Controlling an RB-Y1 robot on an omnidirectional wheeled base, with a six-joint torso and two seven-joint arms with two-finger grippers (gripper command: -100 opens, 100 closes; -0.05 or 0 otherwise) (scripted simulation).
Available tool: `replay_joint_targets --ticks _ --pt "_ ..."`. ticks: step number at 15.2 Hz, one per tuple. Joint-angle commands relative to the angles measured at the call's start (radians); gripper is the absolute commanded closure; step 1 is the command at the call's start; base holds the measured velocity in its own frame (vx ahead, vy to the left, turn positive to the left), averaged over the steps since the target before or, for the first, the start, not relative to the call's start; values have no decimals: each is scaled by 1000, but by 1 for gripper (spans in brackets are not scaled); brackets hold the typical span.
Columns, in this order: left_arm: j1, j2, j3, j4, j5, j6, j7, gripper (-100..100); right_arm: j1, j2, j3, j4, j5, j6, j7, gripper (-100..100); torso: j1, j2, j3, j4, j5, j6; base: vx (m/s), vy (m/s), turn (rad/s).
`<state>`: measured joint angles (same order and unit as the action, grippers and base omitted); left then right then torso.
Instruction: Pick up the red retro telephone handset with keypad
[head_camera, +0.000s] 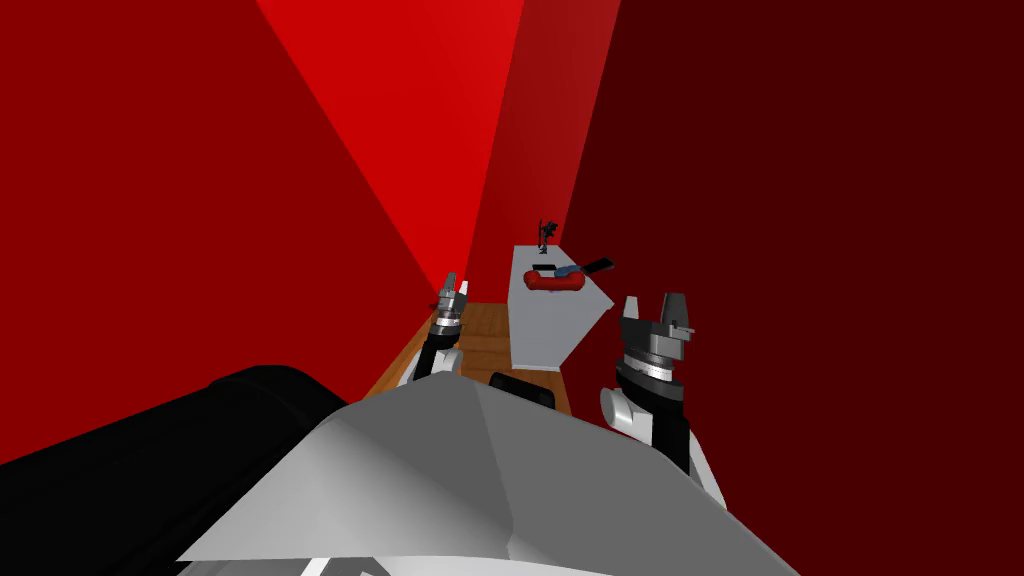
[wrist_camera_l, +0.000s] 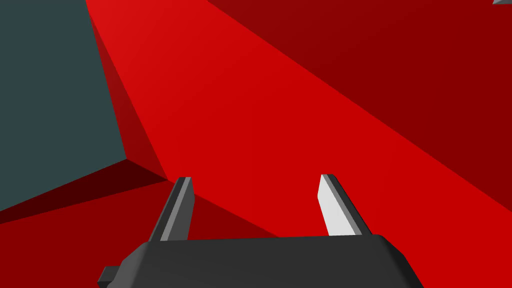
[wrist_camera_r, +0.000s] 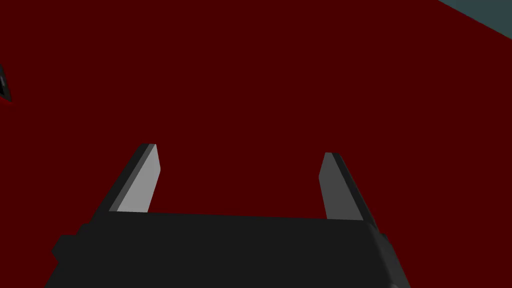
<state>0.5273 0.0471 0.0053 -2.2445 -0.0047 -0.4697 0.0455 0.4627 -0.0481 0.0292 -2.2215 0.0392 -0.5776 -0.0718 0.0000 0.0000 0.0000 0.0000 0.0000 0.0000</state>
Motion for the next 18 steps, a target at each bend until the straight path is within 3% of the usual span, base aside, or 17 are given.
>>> replay_joint_targets --ticks 1,7,18 --pt "0 0 0 0 0 0 0 0 -4 -49 -9 17 14 -7 -1 -100 0 0 0 0 0 0 2 18 53" --pt "0 0 0 0 0 0 0 0 -13 -145 -32 59 50 -25 -5 -100 2 0 0 0 1 0 4 39 66" --pt "0 0 0 0 0 0 0 0 -37 -381 -96 174 148 -76 -13 -100 2 0 0 0 1 0 2 41 76"
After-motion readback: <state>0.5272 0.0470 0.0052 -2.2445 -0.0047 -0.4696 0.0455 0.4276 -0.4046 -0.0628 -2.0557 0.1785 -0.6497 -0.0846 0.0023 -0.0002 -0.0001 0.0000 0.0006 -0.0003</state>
